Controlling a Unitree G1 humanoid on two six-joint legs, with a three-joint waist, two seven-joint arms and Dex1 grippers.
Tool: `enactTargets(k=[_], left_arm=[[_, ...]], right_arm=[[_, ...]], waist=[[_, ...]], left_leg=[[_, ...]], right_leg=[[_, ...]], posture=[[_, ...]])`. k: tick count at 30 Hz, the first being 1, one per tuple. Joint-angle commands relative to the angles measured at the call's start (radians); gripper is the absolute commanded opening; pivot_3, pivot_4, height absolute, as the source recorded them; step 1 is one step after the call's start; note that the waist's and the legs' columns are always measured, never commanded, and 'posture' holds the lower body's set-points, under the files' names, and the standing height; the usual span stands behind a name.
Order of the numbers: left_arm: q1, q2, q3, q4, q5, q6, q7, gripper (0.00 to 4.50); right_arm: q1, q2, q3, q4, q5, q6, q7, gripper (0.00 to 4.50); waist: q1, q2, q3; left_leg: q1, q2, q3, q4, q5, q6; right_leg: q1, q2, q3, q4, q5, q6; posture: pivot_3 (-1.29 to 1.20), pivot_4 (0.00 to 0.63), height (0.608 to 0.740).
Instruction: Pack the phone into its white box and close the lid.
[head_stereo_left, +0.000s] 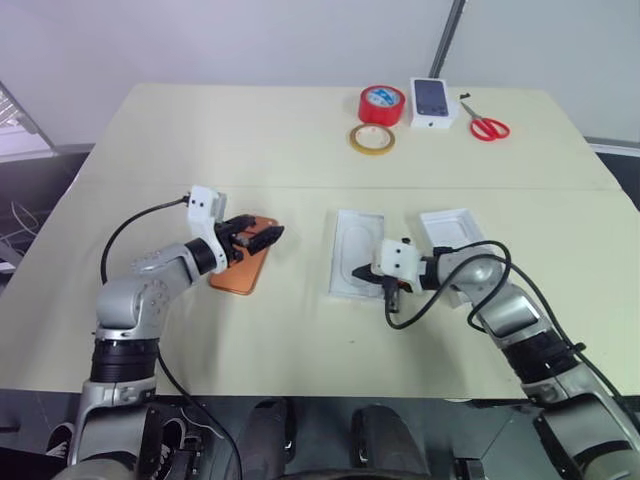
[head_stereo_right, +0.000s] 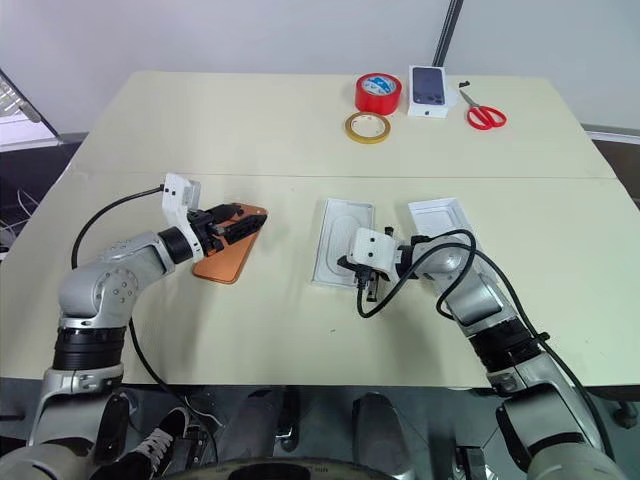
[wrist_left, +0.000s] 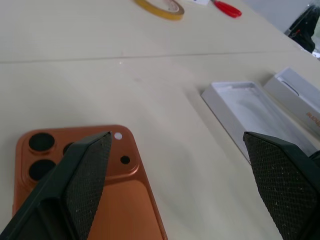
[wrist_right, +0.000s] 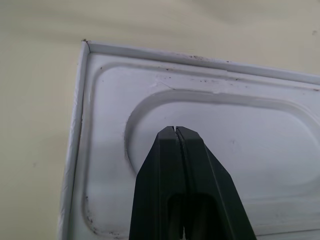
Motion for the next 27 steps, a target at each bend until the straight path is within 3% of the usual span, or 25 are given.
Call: enactTargets(k=[1,6,12,20,27], left_arm=[[-0.031,0.035,0.041,0.008,-0.019,0.01,-0.016,4.44],[-0.056,0.142,0.095,0.085,-0.066,0.104,-0.068,4.44],[-0.101,0.255,0.164,0.202,-0.131,0.225,-0.147,4.44],[-0.108,0.348,0.078,0.352,-0.127,0.267,-0.373,4.44],[-0.193,0.328,-0.055,0.547,0.008,0.173,-0.451,4.44]], right_arm=[[0.001,-0.001,-0.016,-0.025,0.014,-0.005,0.006,0.05],[-0.043,0.037,-0.043,-0.018,0.023,0.003,-0.036,0.05],[-0.161,0.188,-0.064,-0.007,0.034,0.101,-0.163,0.05],[-0.247,0.394,0.097,0.077,-0.094,0.203,-0.297,0.05],[-0.337,0.506,0.237,0.252,-0.178,0.353,-0.284,0.05]], waist=[[0.0,0.0,0.0],[-0.004,0.0,0.0],[-0.006,0.0,0.001],[-0.009,0.0,0.001],[-0.005,-0.001,0.0]], left_leg=[[0.0,0.0,0.0,0.0,0.0,0.0],[0.0,0.0,0.0,0.0,0.0,0.0],[0.0,0.001,0.0,-0.001,0.001,-0.002],[0.0,0.0,0.0,-0.001,0.002,-0.003],[-0.004,-0.001,0.001,-0.002,0.003,-0.005]], right_leg=[[0.0,0.0,0.0,0.0,0.0,0.0],[-0.001,0.0,0.0,0.0,0.0,0.0],[-0.002,0.001,0.0,0.002,0.0,0.0],[-0.003,0.0,0.0,0.003,0.0,0.0],[-0.015,0.0,0.0,0.009,0.0,0.0]], posture=[[0.0,0.15,0.728],[0.0,0.15,0.728],[0.0,0.15,0.728],[0.0,0.15,0.728],[0.0,0.15,0.728]])
